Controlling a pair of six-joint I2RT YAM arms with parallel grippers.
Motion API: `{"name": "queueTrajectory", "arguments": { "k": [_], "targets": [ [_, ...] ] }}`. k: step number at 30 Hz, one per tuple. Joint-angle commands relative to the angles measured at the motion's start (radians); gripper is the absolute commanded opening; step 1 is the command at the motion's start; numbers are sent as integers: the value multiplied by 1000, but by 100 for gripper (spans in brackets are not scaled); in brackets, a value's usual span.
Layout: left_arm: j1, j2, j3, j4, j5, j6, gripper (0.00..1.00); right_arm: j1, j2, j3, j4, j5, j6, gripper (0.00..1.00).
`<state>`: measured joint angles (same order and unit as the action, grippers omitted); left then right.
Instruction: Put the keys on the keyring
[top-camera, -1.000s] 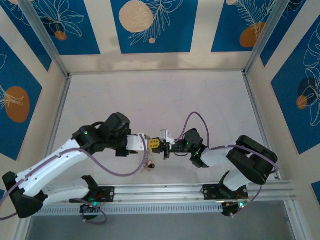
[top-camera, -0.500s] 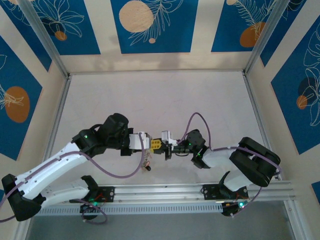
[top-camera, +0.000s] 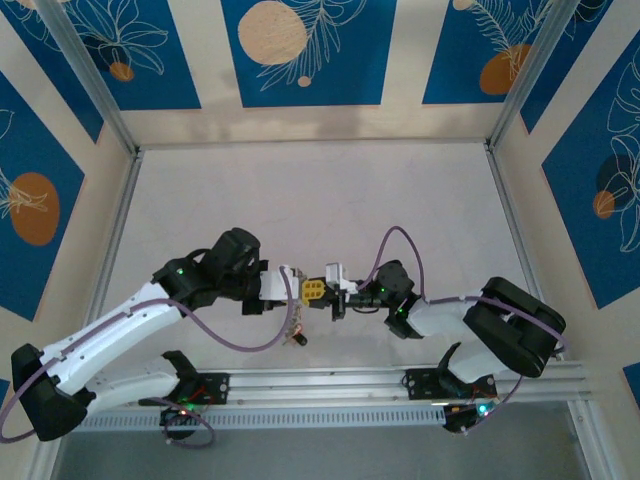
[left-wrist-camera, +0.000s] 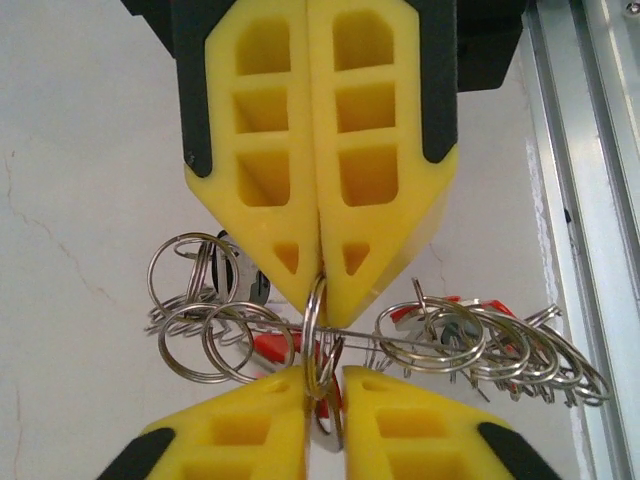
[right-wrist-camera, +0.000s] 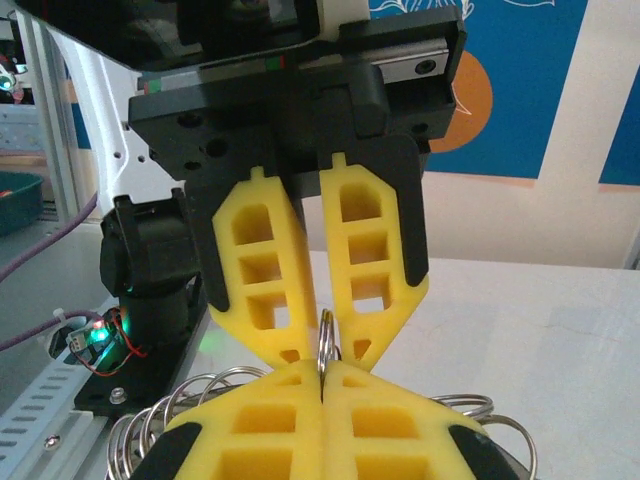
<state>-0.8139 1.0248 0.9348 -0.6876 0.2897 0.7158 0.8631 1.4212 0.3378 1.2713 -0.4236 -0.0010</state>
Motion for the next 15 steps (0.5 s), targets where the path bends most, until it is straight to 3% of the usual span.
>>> {"name": "queueTrajectory", "arguments": {
  "k": [1,9,12,15],
  "targets": [
    [14,7,15,-6,49,17,9,6,-28,-2,47,8,-35,0],
    [15,56,110,-98,67,61,0,6,-29,-13,-2,41,-61,1],
    [15,71,137,-131,64,71,0,6,-40,-10,-48,53,-74,19],
    [15,103,175,-189,42,81,0,5,-60,-11,-87,64,-101,25]
  ]
}}
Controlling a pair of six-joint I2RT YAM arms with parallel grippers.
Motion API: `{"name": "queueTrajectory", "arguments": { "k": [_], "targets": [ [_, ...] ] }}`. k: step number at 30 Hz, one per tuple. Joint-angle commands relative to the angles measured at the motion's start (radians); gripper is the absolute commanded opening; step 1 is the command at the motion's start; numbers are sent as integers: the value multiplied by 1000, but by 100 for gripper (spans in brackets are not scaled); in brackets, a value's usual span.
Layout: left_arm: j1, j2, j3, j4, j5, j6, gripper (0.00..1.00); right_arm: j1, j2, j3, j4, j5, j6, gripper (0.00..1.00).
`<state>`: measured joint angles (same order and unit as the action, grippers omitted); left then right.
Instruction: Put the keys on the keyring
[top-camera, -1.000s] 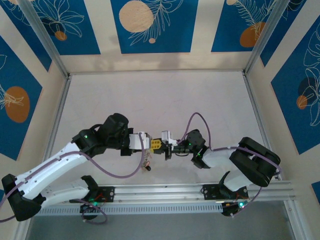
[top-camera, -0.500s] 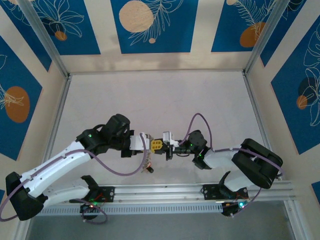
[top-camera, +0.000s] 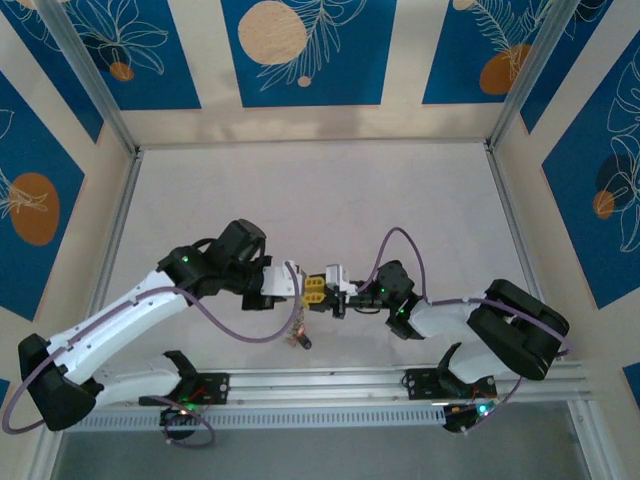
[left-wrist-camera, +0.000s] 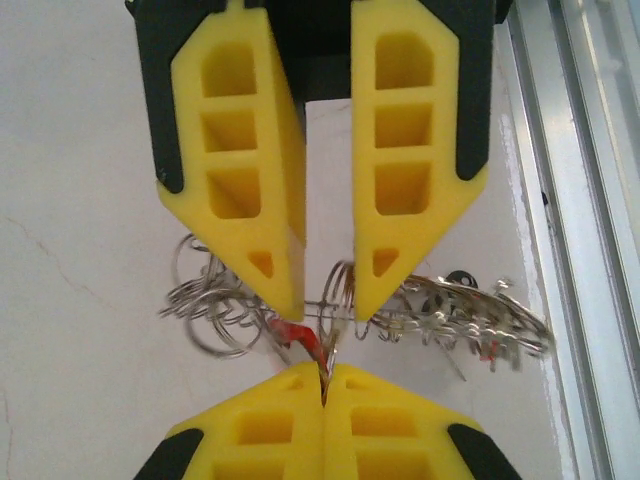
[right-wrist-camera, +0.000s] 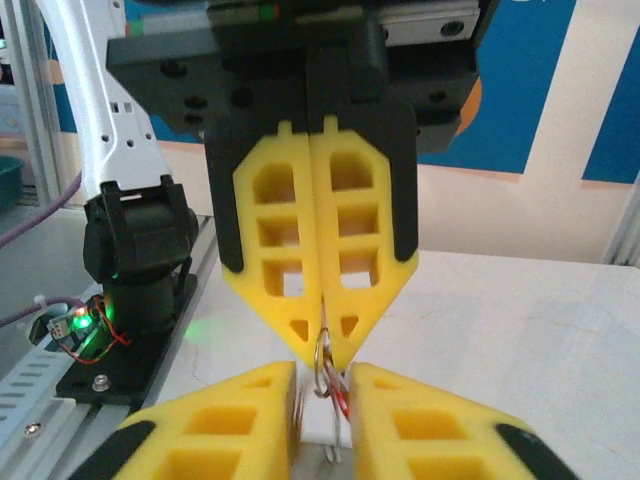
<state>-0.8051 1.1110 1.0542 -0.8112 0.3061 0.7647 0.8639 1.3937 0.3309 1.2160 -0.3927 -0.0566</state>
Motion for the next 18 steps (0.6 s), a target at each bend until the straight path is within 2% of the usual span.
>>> {"name": "queueTrajectory", "arguments": {
  "k": [1,4,7,12,18],
  "targets": [
    [6,33,72,-90,20,38,0,4,-44,-4,-57,32,-54,25],
    [5,65,110,-142,14,47,0,4,-59,8,-112,28,-73,25],
    [4,64,106,-124,24,51,0,4,-53,8,-121,30,-76,25],
    [4,73,108,-110,20,48,0,4,-45,5,-130,40,-61,34],
    [5,86,128,-105,5,1,0,12,-98,13,-213,35,-19,37]
  ]
}}
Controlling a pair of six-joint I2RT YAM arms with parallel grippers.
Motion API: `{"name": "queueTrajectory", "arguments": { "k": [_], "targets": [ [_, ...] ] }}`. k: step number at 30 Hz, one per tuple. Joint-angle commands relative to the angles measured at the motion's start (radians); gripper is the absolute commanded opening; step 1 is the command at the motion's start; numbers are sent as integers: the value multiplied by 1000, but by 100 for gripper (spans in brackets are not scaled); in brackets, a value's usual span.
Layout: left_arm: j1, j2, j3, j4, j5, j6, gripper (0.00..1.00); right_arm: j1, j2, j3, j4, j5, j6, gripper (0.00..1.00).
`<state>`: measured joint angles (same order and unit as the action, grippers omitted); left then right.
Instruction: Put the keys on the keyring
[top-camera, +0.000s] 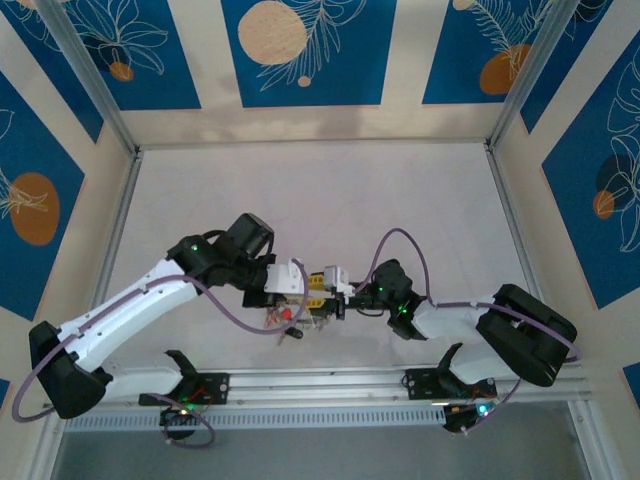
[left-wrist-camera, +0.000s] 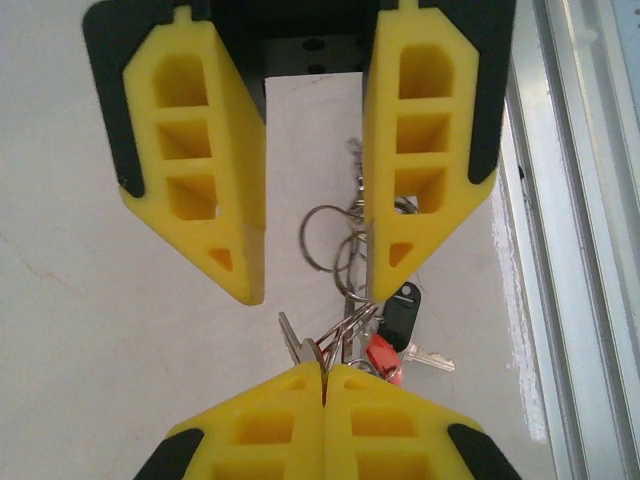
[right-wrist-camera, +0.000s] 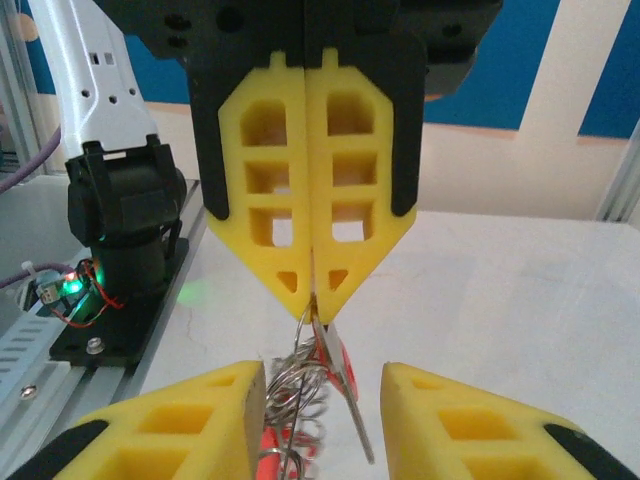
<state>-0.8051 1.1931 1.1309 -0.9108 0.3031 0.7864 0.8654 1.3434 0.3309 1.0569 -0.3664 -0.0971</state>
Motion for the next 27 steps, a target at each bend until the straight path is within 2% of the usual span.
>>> {"name": "queueTrajectory", "arguments": {
  "k": [1,10,18,27],
  "targets": [
    [4,4,53,-7,7,-29,0,15,-65,16,-82,9,22,37],
    [4,10,69,-2,8,-73,0,55,-206,47,-357,130,-8,36],
    [4,27,79,5,20,-94,0,88,-186,73,-390,246,22,34],
    [5,22,69,23,24,-117,0,106,-114,121,-386,307,37,22]
  ]
}}
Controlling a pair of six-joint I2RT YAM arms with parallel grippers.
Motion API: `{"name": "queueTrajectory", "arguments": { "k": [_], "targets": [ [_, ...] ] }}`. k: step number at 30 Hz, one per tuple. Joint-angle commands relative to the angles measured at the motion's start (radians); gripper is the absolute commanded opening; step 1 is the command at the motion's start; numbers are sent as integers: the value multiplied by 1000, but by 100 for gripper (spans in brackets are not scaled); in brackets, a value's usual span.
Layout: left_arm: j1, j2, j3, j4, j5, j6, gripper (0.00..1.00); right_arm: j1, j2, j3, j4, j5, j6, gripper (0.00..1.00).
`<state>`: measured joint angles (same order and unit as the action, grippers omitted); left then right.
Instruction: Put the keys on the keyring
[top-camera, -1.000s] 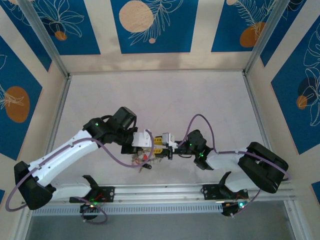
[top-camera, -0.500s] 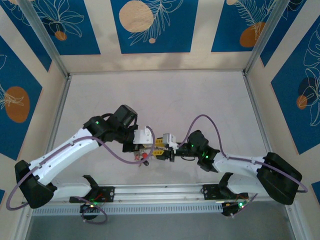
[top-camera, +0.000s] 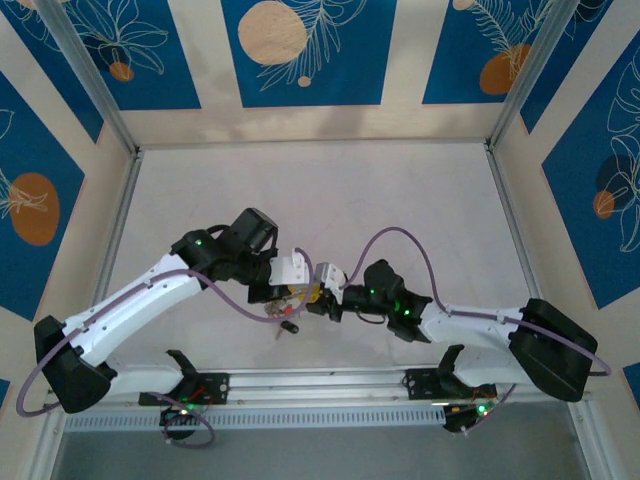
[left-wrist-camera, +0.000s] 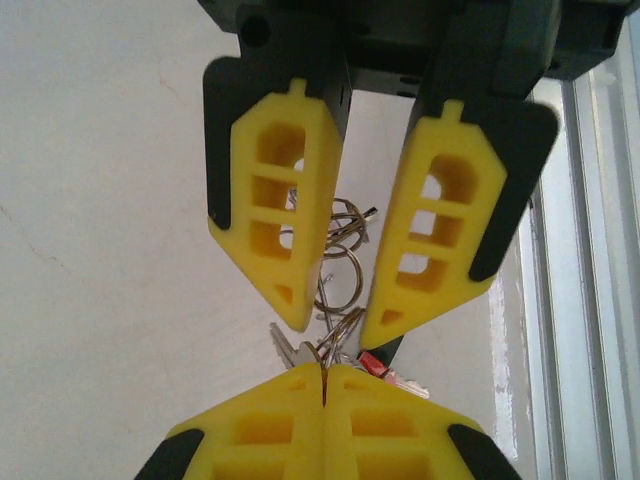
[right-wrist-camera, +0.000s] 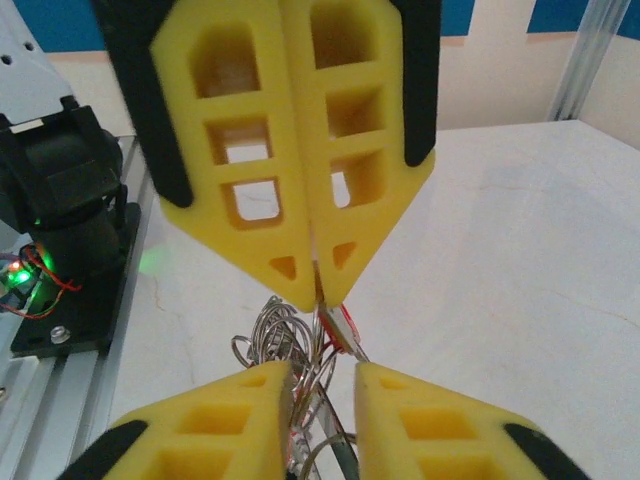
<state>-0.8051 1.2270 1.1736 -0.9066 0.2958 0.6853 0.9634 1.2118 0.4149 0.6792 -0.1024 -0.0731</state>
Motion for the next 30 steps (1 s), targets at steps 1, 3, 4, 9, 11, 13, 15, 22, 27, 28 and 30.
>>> {"name": "queueTrajectory", "arguments": {
  "k": [1,3,4,9,11,13,15,22,27,28,30],
  "targets": [
    [5,-11,25,21,34,-18,0,9,26,42,-8,47,16,20],
    [4,-12,24,20,33,-21,0,13,40,48,-4,56,17,18],
    [4,-12,24,20,30,-23,0,15,46,50,-1,61,16,16],
    [4,-13,15,23,13,-32,0,27,53,52,-1,84,10,10],
    [6,-13,6,27,-8,-35,0,27,52,48,2,82,3,6],
    [4,-13,-9,35,-43,-36,0,27,42,42,-1,83,-6,0],
    [4,-6,-14,33,-76,-36,0,28,33,29,11,78,-20,0],
    [4,10,-61,42,-182,-23,0,24,-2,-13,52,67,-69,0],
    [5,18,-86,53,-202,-31,0,20,2,-20,79,41,-87,0],
    [7,22,-88,54,-191,-31,0,19,6,-31,107,25,-93,0],
    [9,27,-97,65,-146,-43,0,19,25,-54,193,-5,-106,0]
  ]
}}
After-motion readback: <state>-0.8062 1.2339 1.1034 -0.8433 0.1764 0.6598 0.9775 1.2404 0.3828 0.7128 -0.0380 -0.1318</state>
